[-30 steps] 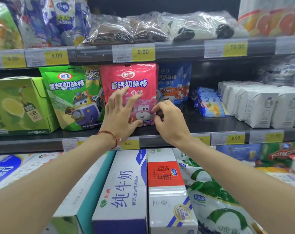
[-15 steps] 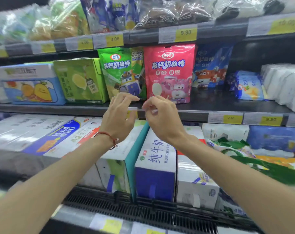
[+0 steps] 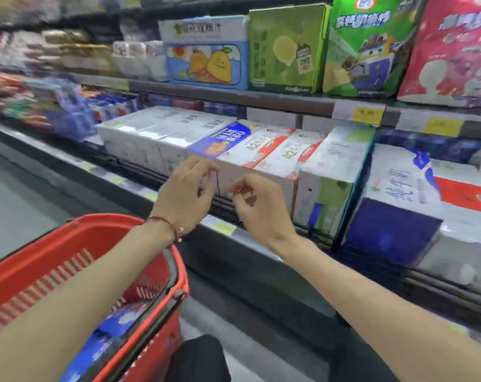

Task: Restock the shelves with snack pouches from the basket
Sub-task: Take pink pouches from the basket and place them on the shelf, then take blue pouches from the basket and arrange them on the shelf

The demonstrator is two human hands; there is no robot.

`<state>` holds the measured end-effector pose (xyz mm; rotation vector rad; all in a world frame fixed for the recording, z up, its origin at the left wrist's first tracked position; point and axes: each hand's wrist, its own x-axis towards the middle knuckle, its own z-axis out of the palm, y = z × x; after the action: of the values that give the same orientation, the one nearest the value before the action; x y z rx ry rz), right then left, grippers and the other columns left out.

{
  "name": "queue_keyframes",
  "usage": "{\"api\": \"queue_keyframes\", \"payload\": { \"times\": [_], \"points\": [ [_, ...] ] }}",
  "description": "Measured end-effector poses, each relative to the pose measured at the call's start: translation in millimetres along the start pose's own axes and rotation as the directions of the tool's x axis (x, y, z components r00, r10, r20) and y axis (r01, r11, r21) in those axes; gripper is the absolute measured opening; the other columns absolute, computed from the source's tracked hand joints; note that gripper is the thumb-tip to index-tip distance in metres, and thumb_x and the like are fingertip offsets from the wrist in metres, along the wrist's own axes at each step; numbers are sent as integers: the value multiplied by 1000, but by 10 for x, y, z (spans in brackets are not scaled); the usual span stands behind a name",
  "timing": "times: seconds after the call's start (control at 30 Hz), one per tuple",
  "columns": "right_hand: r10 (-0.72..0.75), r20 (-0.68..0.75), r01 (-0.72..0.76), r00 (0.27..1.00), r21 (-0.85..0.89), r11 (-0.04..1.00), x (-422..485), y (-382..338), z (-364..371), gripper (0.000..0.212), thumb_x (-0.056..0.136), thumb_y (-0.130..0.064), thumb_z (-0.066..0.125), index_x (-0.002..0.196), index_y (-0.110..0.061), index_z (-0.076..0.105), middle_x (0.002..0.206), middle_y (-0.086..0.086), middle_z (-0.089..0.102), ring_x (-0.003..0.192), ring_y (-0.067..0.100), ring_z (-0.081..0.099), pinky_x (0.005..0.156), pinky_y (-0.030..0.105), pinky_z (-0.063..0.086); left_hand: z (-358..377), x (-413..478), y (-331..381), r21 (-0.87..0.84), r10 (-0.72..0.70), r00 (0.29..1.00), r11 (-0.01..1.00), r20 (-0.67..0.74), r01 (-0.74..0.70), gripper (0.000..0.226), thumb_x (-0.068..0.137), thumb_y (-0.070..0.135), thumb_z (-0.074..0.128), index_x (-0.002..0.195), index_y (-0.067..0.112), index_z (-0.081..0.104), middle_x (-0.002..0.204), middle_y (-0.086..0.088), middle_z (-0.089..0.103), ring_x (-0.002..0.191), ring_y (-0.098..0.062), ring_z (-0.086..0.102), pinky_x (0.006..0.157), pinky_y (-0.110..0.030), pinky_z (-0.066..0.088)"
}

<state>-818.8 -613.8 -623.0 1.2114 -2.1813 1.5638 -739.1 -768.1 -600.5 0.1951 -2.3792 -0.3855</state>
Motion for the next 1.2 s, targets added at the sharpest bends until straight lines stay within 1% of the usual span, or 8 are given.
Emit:
{"api": "queue_keyframes", "payload": {
  "times": [0.3,0.43,0.53,0.67,0.77,0.93,1.07,1.2],
  "points": [
    [-40,288,25,957,56,998,-605,-477,1502,17,84,-5,61,89,-18,72,86,-9,70,80,9,65,76,36,55,-704,-1562,-1330,159,-212,972,968,97,195,27,88,14,57,111,28,58,112,11,58,108,-13,54,91,-36,49],
    [-76,419,57,905,57,997,-791,-618,2068,17,84,-5,62,89,-17,72,87,-10,70,83,6,64,78,27,53,-892,-2174,-1756,184,-357,925,925,129,332,24,89,15,56,109,28,58,109,13,59,105,-12,57,87,-36,51],
    [-95,556,67,826,70,995,-891,-664,2467,16,83,-5,62,90,-16,72,84,-9,69,76,3,60,73,18,46,-1013,-2534,-1970,222,-453,875,883,171,413,23,90,18,54,110,30,57,111,14,58,106,-12,58,84,-35,52],
    [-85,774,66,627,56,996,-929,-599,2956,12,83,-13,65,92,-18,72,85,-11,68,77,6,60,73,23,49,-1095,-2859,-2250,288,-593,779,797,204,531,21,92,23,52,111,33,56,112,16,57,105,-9,56,80,-33,52],
    [-75,847,91,527,31,995,-961,-469,3293,13,84,-17,66,95,-18,73,87,-12,67,81,7,60,75,20,45,-1067,-3088,-2468,351,-690,678,719,254,600,21,93,24,51,113,31,56,113,13,57,107,-13,56,79,-33,50],
    [111,931,166,347,-178,970,-943,-72,3719,20,91,-18,61,108,-16,72,110,3,74,104,24,66,88,35,52,-850,-3503,-2818,418,-828,387,544,405,728,31,93,33,51,123,26,52,123,2,53,116,-23,55,91,-41,49],
    [267,929,267,258,-334,904,-821,279,3948,28,95,-14,53,120,-11,64,124,13,67,118,33,60,92,37,47,-611,-3739,-2952,466,-900,146,344,410,815,56,91,42,58,138,16,41,135,-8,41,121,-33,51,97,-45,46],
    [395,909,369,136,-416,831,-788,599,4162,36,100,-22,56,133,-6,54,136,16,56,127,34,54,100,40,45,-377,-3801,-2989,455,-922,-11,181,388,872,81,87,46,65,146,8,24,148,-19,24,126,-43,46,100,-46,44]
  ]
}}
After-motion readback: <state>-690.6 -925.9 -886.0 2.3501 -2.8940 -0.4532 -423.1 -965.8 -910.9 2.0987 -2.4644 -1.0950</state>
